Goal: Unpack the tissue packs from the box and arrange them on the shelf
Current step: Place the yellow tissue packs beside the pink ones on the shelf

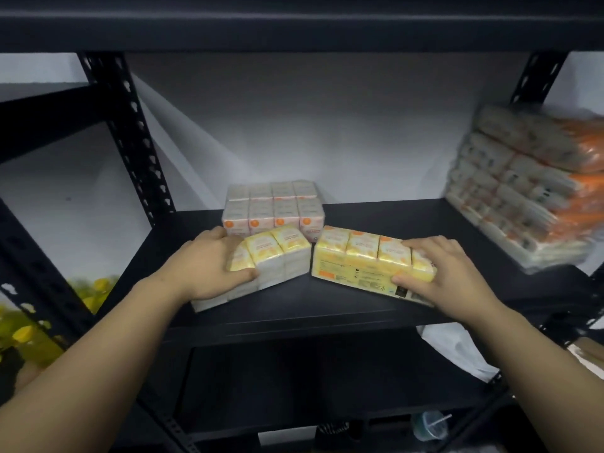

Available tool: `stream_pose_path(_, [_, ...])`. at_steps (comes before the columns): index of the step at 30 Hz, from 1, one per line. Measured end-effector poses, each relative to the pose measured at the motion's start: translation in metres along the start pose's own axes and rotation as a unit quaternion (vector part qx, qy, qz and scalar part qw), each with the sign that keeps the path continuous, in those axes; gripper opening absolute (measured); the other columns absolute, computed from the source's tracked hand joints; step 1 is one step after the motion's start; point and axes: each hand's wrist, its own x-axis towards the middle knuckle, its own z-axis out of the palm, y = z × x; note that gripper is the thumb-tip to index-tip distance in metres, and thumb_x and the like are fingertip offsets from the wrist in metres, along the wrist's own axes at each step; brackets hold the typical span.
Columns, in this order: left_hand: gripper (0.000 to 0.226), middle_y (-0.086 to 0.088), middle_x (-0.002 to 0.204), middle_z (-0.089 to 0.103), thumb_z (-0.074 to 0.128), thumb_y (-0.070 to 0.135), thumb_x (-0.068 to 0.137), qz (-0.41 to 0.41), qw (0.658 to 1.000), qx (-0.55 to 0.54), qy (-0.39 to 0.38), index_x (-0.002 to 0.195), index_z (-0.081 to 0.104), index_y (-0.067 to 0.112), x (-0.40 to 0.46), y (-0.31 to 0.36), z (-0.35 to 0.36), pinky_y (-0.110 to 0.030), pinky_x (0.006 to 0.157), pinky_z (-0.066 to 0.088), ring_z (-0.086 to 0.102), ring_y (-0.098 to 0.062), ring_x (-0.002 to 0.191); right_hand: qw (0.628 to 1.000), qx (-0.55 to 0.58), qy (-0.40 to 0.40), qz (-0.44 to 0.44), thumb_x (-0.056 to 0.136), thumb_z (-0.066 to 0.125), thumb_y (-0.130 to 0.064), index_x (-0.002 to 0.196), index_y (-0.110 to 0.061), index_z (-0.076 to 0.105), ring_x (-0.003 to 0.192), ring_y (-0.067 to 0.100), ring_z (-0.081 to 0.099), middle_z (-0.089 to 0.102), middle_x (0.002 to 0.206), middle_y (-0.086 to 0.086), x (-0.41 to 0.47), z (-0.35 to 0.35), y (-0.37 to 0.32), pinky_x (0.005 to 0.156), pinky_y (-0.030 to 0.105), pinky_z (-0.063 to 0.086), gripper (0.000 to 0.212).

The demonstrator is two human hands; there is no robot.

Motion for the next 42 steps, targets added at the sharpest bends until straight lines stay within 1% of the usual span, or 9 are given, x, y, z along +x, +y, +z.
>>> stream_pose_path(4, [0.093,-0.003,0.156,0.042,0.045,0.084,0.085,-0.025,0.999,0.034,-0.012,0.159,0.021,0.034,0.017,0.042,0.007,-0.053,0.110,0.042,0.046,-0.027,0.137,0.999,0.003,-0.033,-0.021,0.075,0.077,-0.066,0.136,-0.043,0.055,0.118,0.005,0.041,0.052,0.126,-0.022,0.010,-0.015,0.023,0.103,0.042,0.045,0.069])
stream_pose_path(9, [0.092,-0.007,0.155,0.044,0.039,0.085,0.086,-0.043,0.999,0.025,0.005,0.157,0.030,0.027,0.045,0.087,0.008,-0.049,0.108,0.044,0.046,-0.030,0.137,0.992,-0.062,-0.110,-0.015,0.071,0.079,-0.069,0.145,-0.045,0.041,0.127,0.011,0.042,0.051,0.131,-0.020,0.030,-0.047,0.049,0.108,0.048,0.041,0.086])
stream_pose_path(13, [0.084,-0.003,0.152,0.048,0.037,0.082,0.090,-0.045,0.998,0.040,0.025,0.153,0.035,0.027,0.057,0.100,0.020,-0.050,0.105,0.045,0.049,-0.029,0.133,0.983,-0.104,-0.147,-0.037,0.064,0.057,-0.093,0.149,-0.040,0.042,0.127,0.014,0.044,0.054,0.133,-0.015,0.048,-0.056,0.042,0.108,0.049,0.041,0.101])
stream_pose_path(16, [0.083,0.000,0.152,0.047,0.029,0.083,0.089,-0.039,0.996,0.061,0.045,0.152,0.034,0.030,0.055,0.098,0.026,-0.051,0.104,0.042,0.049,-0.027,0.133,0.982,-0.112,-0.144,-0.052,0.077,0.041,-0.093,0.145,-0.035,0.050,0.125,0.017,0.050,0.057,0.135,-0.009,0.061,-0.043,0.019,0.105,0.048,0.045,0.090])
stream_pose_path(19, [0.084,0.000,0.149,0.049,0.027,0.085,0.088,-0.037,0.996,0.061,0.051,0.150,0.034,0.031,0.054,0.094,0.027,-0.051,0.104,0.042,0.051,-0.026,0.131,0.974,-0.133,-0.181,-0.026,0.090,0.028,-0.085,0.136,-0.030,0.057,0.111,0.018,0.057,0.061,0.121,-0.004,0.076,-0.024,-0.005,0.090,0.044,0.051,0.077])
stream_pose_path(23, [0.081,0.001,0.149,0.050,0.028,0.086,0.088,-0.036,0.997,0.049,0.051,0.149,0.035,0.032,0.055,0.093,0.028,-0.049,0.104,0.042,0.051,-0.024,0.130,0.970,-0.144,-0.194,0.007,0.088,0.024,-0.089,0.099,-0.026,0.059,0.082,0.015,0.061,0.060,0.089,-0.007,0.088,-0.010,-0.015,0.068,0.037,0.050,0.073])
stream_pose_path(27, [0.080,0.002,0.148,0.051,0.032,0.085,0.088,-0.034,0.997,0.033,0.056,0.148,0.036,0.033,0.054,0.091,0.029,-0.048,0.105,0.041,0.051,-0.023,0.130,0.979,-0.157,-0.126,-0.026,0.086,0.033,-0.088,0.095,-0.029,0.061,0.078,0.016,0.062,0.064,0.085,-0.008,0.091,-0.010,-0.012,0.075,0.040,0.053,0.066])
stream_pose_path(36, [0.079,0.001,0.145,0.053,0.034,0.085,0.088,-0.028,0.997,0.021,0.071,0.147,0.039,0.032,0.052,0.088,0.033,-0.048,0.105,0.041,0.052,-0.024,0.129,0.983,-0.130,0.052,-0.122,0.073,0.061,-0.083,0.111,-0.021,0.066,0.112,0.021,0.058,0.066,0.118,-0.005,0.064,0.024,0.015,0.099,0.039,0.038,0.073])
stream_pose_path(42, [0.078,0.001,0.143,0.054,0.036,0.084,0.089,-0.025,0.996,0.020,0.081,0.146,0.041,0.031,0.052,0.089,0.032,-0.048,0.104,0.040,0.053,-0.025,0.127,0.986,-0.138,0.039,-0.084,0.074,0.064,-0.083,0.151,-0.025,0.043,0.149,0.018,0.036,0.042,0.161,-0.004,0.049,0.039,0.013,0.123,0.041,0.020,0.098])
